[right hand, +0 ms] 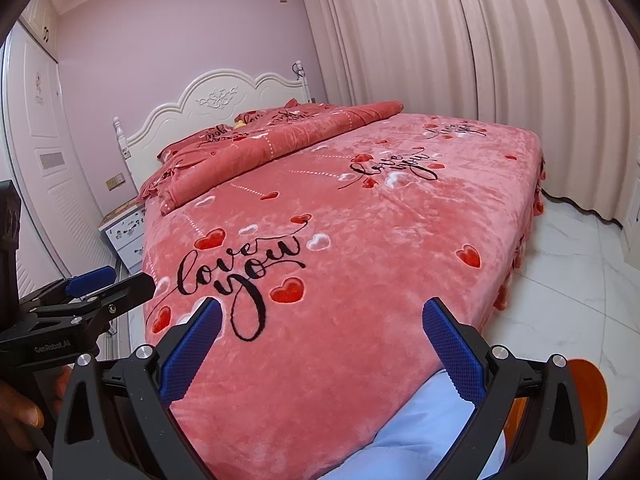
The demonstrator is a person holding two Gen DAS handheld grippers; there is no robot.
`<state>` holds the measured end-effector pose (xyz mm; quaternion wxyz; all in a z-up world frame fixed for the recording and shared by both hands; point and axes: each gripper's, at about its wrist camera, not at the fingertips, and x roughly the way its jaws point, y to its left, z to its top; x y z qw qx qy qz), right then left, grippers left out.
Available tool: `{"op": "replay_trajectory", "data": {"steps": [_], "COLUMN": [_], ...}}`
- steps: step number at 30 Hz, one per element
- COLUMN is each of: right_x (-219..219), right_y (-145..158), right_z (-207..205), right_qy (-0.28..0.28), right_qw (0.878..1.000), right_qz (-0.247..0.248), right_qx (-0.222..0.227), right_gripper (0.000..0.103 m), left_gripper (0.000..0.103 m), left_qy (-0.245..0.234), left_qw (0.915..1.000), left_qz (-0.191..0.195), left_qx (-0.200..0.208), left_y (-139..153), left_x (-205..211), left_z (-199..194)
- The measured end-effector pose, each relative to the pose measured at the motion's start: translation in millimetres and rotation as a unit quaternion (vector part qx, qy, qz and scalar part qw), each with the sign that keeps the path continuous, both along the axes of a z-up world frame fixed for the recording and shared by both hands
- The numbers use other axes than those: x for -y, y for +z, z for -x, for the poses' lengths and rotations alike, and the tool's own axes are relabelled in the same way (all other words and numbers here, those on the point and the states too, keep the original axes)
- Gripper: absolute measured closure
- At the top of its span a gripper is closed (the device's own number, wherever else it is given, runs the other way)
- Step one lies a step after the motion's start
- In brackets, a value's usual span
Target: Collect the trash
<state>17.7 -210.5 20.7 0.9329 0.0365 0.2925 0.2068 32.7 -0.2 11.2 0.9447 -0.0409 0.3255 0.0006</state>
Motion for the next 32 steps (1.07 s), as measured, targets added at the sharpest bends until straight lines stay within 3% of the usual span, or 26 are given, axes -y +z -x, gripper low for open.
{"op": "replay_trajectory", "data": {"steps": [32], "right_x": [0.3], "right_y": [-7.4], "right_z": [-0.6], "right_qy": [-0.001], "right_qw": [1.000], "right_qz": [-0.003], "right_qx": [-0.008], "right_gripper": [0.005], "left_gripper": [0.006], "left_qy": [-0.007], "left_qw": [0.9999], "left_qz": [-0.013], "left_qx": [-0.007], "left_y": [-5.5], "left_x": [3.5], "left_z": [-0.8]}}
